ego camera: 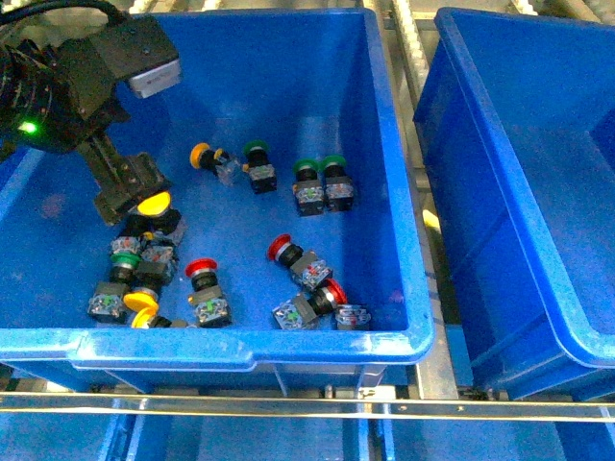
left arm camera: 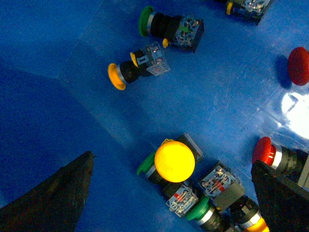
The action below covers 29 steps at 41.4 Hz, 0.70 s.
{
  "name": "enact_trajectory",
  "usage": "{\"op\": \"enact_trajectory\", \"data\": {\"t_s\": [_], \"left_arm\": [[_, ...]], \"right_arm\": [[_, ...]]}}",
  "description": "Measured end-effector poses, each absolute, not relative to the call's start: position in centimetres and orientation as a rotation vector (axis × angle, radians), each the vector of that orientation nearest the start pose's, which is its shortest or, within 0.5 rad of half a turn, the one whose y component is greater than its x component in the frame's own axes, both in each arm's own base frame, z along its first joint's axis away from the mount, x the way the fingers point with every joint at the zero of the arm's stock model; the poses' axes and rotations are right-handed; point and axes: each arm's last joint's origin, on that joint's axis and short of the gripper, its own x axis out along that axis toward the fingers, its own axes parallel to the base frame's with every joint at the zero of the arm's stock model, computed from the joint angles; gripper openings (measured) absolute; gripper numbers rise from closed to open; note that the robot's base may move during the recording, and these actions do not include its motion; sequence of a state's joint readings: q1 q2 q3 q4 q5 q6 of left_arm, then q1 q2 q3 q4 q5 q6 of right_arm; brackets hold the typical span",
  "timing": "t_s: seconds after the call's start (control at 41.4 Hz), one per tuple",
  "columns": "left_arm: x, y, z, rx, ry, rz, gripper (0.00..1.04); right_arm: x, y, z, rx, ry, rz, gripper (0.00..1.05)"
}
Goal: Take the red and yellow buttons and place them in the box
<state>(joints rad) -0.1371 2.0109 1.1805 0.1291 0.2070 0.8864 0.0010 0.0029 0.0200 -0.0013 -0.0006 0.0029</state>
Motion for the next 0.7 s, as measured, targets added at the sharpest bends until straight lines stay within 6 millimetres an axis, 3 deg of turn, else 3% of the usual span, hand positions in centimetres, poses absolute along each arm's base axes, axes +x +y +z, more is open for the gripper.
{"op": "enact_trajectory", "data": {"t_s": [0.217, 0.701], "left_arm": [[42.7, -6.2, 10.8, 0.890, 0.561, -0.678, 0.97], [45.6, -6.4, 7.0, 0.942, 0.609, -0.700, 0.97]], "right_arm": [[9.7, 0.0, 17.0, 0.003, -0.016, 0.002, 0.98], [9.7, 0.0, 17.0, 0.003, -0.016, 0.002, 0.98]]}}
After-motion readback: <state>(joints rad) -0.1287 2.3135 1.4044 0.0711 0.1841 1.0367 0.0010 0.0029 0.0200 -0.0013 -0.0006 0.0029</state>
